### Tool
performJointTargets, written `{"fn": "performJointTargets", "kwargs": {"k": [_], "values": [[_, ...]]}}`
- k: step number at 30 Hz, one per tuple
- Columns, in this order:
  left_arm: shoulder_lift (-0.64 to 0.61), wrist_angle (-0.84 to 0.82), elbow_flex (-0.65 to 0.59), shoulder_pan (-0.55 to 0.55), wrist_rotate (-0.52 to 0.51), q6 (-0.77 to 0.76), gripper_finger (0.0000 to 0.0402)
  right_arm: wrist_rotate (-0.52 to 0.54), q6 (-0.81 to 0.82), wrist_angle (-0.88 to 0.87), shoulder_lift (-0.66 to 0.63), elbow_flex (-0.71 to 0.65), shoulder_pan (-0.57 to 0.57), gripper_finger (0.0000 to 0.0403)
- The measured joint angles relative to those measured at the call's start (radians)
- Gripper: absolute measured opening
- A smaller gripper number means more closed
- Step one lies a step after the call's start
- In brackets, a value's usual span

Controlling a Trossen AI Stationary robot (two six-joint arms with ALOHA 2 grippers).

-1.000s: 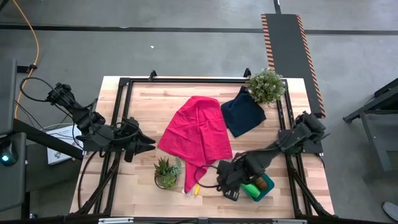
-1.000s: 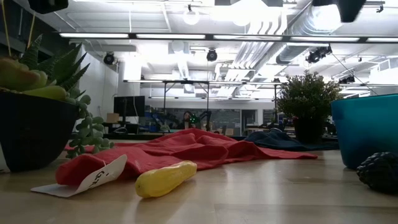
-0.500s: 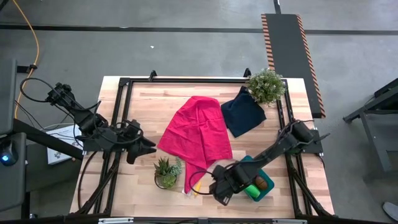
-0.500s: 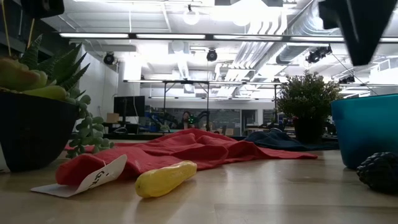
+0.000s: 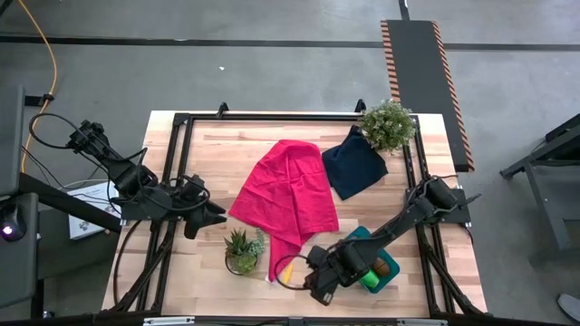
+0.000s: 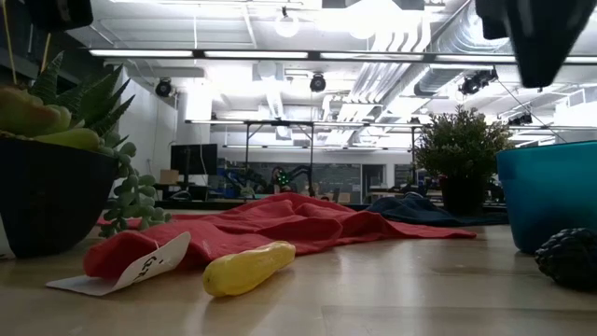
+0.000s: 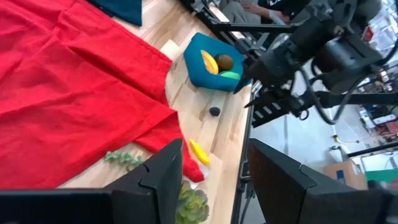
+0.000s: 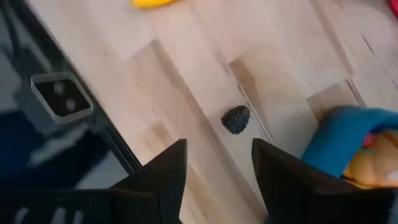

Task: Pick and placing Produce into tupperware
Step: Put the blackberry into the blue bin

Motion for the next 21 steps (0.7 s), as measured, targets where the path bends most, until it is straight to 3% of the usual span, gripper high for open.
{"fn": "performJointTargets", "kwargs": {"k": [12, 21], "values": [[0.000, -0.049, 0.000, 0.000, 0.029, 0.001, 0.0166, 0.051, -0.580, -0.043, 0.000, 0.000, 0.044, 0.0172], [0.000, -0.064, 0.000, 0.000, 0.036, 0.002, 0.0166, 0.052, -0.901, -0.042, 0.000, 0.000, 0.071, 0.0172]]}}
